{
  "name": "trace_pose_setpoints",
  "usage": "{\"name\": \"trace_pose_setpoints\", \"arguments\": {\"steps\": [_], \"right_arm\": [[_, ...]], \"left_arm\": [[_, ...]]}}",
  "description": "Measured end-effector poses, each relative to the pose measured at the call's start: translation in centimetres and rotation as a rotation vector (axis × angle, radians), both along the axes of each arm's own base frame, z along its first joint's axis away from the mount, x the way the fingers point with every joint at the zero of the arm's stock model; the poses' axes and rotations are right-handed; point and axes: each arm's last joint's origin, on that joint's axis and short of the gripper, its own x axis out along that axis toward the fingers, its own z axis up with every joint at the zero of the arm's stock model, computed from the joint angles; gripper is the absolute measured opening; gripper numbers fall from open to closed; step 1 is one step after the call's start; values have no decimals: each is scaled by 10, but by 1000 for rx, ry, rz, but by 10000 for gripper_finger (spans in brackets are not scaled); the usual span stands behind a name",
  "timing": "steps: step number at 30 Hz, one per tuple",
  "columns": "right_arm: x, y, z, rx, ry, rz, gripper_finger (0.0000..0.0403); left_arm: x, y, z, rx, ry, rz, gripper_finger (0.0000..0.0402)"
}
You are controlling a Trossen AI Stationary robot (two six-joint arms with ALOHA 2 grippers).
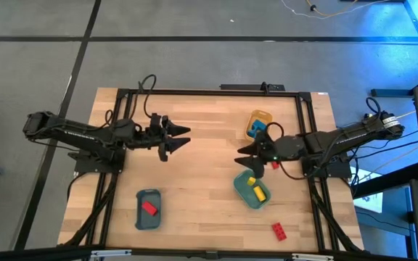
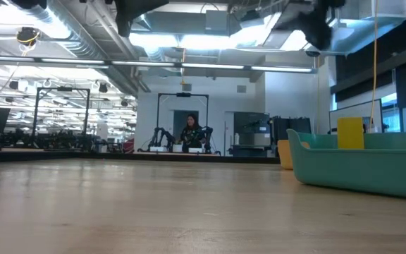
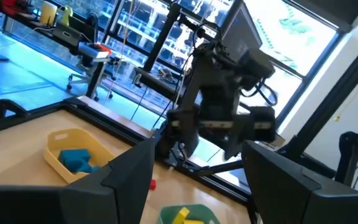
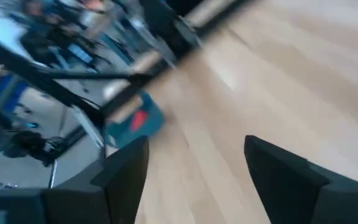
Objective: Sort & place blocks by color
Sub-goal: Put the red block into the blue bin
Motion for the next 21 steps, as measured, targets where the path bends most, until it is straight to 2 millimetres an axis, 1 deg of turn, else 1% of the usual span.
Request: {"name": "trace_pose_setpoints", "arguments": {"steps": [3, 6, 11, 15, 21], "right_arm": [[-8, -2, -15, 77, 165, -65, 264], [-21, -6, -31, 138, 368, -158, 264], [-42, -11, -47, 149, 614, -277, 264], [-50, -13, -51, 142, 700, -321, 264], [-54, -15, -53, 139, 739, -346, 264]], "left_arm": [[0, 0, 0, -2, 0, 2, 235], [0, 0, 0, -2, -2, 1, 234], [0, 1, 0, -5, -4, 19, 234], [0, 1, 0, -6, -4, 19, 234], [0, 1, 0, -7, -4, 25, 234]]}}
